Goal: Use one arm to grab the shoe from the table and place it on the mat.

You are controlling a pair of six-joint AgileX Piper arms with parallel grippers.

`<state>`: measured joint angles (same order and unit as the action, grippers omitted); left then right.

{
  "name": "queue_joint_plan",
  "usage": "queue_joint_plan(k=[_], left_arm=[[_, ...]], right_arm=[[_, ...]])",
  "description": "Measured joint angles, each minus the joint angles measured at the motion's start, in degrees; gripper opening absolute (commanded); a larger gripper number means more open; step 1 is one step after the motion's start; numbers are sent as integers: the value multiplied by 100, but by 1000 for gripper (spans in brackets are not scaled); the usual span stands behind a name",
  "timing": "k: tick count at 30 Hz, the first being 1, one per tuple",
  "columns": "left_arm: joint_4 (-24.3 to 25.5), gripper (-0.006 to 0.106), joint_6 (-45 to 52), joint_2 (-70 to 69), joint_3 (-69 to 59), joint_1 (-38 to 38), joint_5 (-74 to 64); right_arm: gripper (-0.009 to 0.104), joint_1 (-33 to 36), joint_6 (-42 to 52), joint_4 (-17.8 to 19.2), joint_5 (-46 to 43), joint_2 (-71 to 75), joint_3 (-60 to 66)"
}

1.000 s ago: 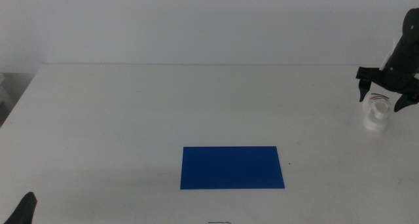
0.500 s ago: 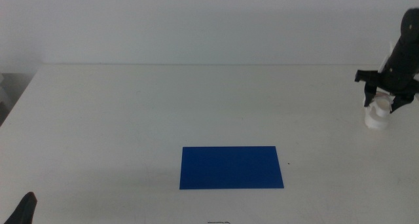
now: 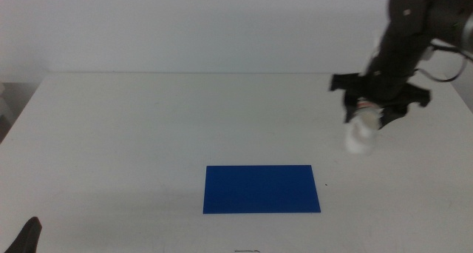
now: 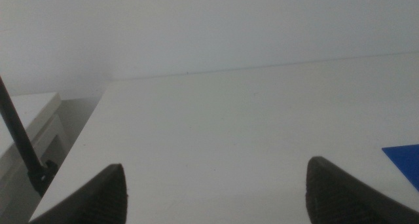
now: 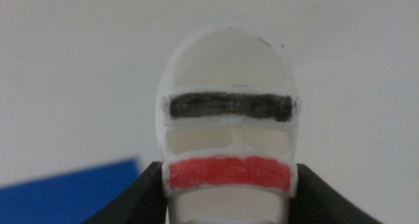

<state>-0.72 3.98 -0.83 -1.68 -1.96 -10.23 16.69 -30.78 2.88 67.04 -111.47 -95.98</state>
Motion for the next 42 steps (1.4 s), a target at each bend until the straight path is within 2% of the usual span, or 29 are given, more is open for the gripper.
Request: queue_joint_plan(k=[6,13,20,26,29,32,35,42], left_arm=[[0,94,0,0,0,0,0],[0,94,0,0,0,0,0],[0,94,0,0,0,0,0],[0,94,0,0,0,0,0],[0,94,0,0,0,0,0],[0,94,0,0,0,0,0],[0,94,0,0,0,0,0],[0,94,0,0,0,0,0]], right_arm=[[-1,1231,-1334,247,-74,147,330],[-1,2499,-2729,811,-431,147,370],[-1,2729,-3418,1219,-569,147,370],[-1,2729,-3390,1331,-569,147,370],[-1,2729,-2685,1360,-569,147,370],[-1,2729,-1419,1329,-569,147,370],[-1,2729,63,1249,-578,147,370],[-1,2729,4390,1092,-669,147,370]])
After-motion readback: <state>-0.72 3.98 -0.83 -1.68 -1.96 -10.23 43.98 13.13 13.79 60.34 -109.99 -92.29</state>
